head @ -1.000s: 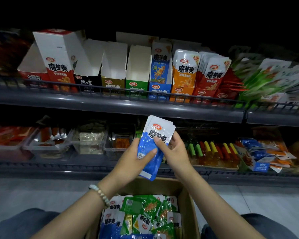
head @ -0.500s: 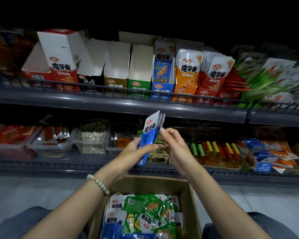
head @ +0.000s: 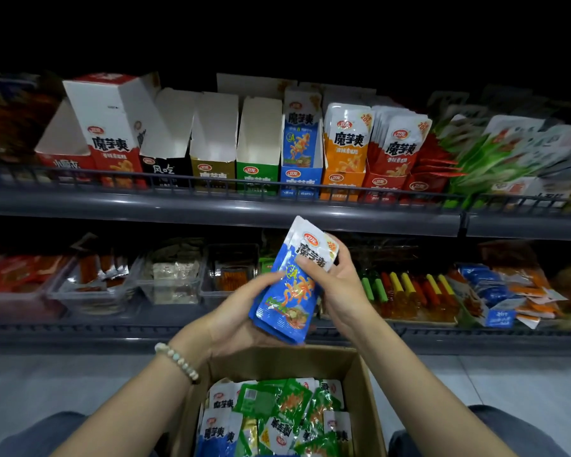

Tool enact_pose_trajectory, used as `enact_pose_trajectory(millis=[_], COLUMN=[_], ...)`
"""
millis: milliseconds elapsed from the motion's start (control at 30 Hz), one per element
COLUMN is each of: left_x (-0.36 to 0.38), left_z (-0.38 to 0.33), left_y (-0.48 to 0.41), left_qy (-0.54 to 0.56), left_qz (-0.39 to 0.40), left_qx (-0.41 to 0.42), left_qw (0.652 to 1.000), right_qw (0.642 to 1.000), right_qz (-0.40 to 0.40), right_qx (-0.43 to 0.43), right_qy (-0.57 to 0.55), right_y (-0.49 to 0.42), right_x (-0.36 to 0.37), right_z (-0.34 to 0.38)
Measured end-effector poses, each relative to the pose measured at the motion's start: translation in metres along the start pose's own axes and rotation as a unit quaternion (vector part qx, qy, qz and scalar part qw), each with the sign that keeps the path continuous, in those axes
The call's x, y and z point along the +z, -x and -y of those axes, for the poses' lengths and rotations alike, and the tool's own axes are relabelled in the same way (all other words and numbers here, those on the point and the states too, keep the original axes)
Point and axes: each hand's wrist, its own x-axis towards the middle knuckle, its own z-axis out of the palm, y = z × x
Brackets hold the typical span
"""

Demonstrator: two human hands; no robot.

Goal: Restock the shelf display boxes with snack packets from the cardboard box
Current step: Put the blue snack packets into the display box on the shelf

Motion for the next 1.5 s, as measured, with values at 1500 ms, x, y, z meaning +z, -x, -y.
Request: enact_pose_trajectory(millis=[1500], left_x=[-0.008], left_z=[-0.195], left_y=[-0.073], left_qy=[-0.477], left_qz=[-0.273], left_qx=[0.382], left_qw=[0.743], right_qw=[0.906], right_qz=[0.088], right_qx=[-0.186], right_qy=[0.370], right_y=[-0.148], right_x=[0.008], right_z=[0.232])
